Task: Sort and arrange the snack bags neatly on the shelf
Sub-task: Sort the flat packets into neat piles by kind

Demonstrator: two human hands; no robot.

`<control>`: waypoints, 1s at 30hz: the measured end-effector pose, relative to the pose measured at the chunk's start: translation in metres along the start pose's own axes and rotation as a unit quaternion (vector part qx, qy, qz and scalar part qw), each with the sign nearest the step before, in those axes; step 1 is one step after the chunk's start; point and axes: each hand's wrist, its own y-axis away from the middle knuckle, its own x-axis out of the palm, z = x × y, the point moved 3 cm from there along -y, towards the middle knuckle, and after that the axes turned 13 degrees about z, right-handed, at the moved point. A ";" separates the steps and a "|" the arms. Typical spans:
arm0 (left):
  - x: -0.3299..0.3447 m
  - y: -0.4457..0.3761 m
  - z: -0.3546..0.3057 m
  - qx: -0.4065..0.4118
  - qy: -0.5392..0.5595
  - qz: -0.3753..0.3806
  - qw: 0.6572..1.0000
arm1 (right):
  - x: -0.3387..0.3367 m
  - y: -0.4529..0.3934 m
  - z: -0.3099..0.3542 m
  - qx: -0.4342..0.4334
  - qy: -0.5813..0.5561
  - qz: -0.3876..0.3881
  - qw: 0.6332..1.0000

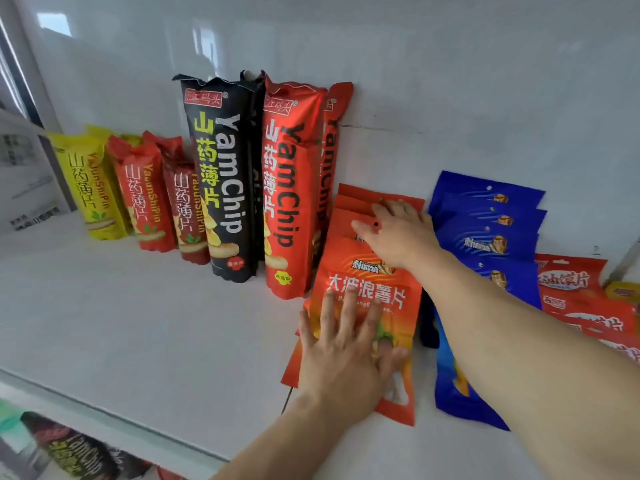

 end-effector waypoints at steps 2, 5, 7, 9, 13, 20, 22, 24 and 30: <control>0.004 -0.008 0.002 -0.004 0.012 0.013 1.000 | 0.001 -0.006 -0.001 0.004 0.016 -0.023 1.000; 0.003 -0.020 0.003 -0.005 0.018 0.014 1.000 | 0.006 -0.012 -0.003 -0.007 0.032 -0.053 0.998; 0.002 -0.027 0.005 0.005 0.017 0.015 1.000 | 0.014 -0.014 -0.006 -0.014 0.040 -0.059 0.997; 0.002 -0.031 0.006 0.001 0.030 0.045 0.999 | 0.020 -0.015 -0.009 -0.018 0.044 -0.063 0.997; 0.003 -0.034 0.006 -0.005 0.028 0.061 0.998 | 0.024 -0.018 -0.013 -0.020 0.047 -0.081 0.995; 0.003 -0.035 0.006 0.001 0.020 0.076 0.997 | 0.032 -0.020 -0.013 -0.014 0.069 -0.109 0.992; 0.003 -0.035 0.006 0.003 0.023 0.080 0.997 | 0.032 -0.019 -0.013 -0.008 0.076 -0.108 0.991; 0.001 -0.034 0.006 0.002 0.025 0.083 0.996 | 0.030 -0.017 -0.011 -0.004 0.082 -0.102 0.991; -0.004 -0.032 0.006 0.007 0.052 0.066 0.996 | 0.016 -0.006 -0.003 0.019 0.090 -0.121 0.988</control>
